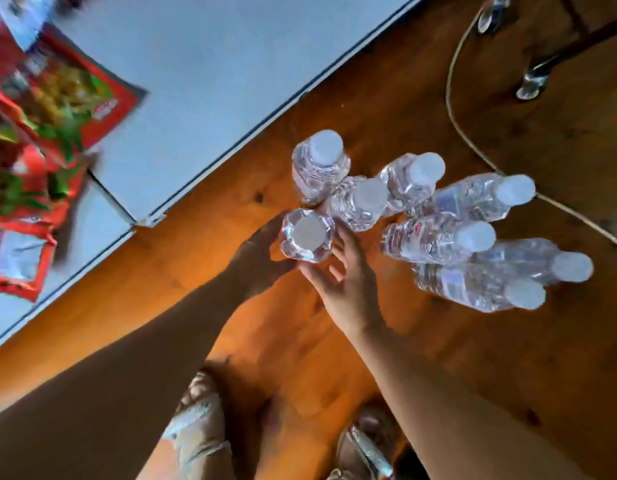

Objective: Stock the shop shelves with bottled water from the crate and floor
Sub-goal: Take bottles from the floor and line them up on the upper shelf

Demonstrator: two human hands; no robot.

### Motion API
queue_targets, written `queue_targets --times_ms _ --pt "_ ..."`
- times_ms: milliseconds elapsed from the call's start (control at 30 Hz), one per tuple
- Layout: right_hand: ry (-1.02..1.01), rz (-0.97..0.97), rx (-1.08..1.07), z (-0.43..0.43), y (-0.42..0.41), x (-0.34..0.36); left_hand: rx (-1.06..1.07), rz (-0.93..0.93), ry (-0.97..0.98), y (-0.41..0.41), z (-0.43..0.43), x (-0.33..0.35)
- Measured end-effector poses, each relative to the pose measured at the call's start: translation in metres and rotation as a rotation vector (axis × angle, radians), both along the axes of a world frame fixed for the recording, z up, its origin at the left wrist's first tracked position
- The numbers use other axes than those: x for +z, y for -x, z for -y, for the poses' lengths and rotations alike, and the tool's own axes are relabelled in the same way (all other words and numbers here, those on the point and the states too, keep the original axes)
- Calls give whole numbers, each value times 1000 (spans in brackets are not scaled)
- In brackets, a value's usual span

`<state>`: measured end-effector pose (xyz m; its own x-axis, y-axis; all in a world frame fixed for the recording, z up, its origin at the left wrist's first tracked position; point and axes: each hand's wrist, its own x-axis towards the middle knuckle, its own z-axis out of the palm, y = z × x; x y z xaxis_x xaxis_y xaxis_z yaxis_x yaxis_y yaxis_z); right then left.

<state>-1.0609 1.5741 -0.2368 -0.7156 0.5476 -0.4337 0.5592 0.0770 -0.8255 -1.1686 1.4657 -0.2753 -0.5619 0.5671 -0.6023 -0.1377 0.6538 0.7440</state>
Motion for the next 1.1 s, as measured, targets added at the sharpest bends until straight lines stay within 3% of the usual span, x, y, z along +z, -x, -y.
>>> queue_targets --times_ms 200,433,800,967,1100 --pt "76 -25 43 2 2 27 175 135 -80 -7 5 40" --pt "115 -130 162 17 16 192 372 222 -112 -6 32 205" --pt "86 -382 338 8 73 534 329 -145 -269 31 52 568" --pt "17 -525 427 26 85 676 397 -296 -310 23 79 703" --pt "83 -626 560 54 98 764 484 -367 -380 12 114 789"
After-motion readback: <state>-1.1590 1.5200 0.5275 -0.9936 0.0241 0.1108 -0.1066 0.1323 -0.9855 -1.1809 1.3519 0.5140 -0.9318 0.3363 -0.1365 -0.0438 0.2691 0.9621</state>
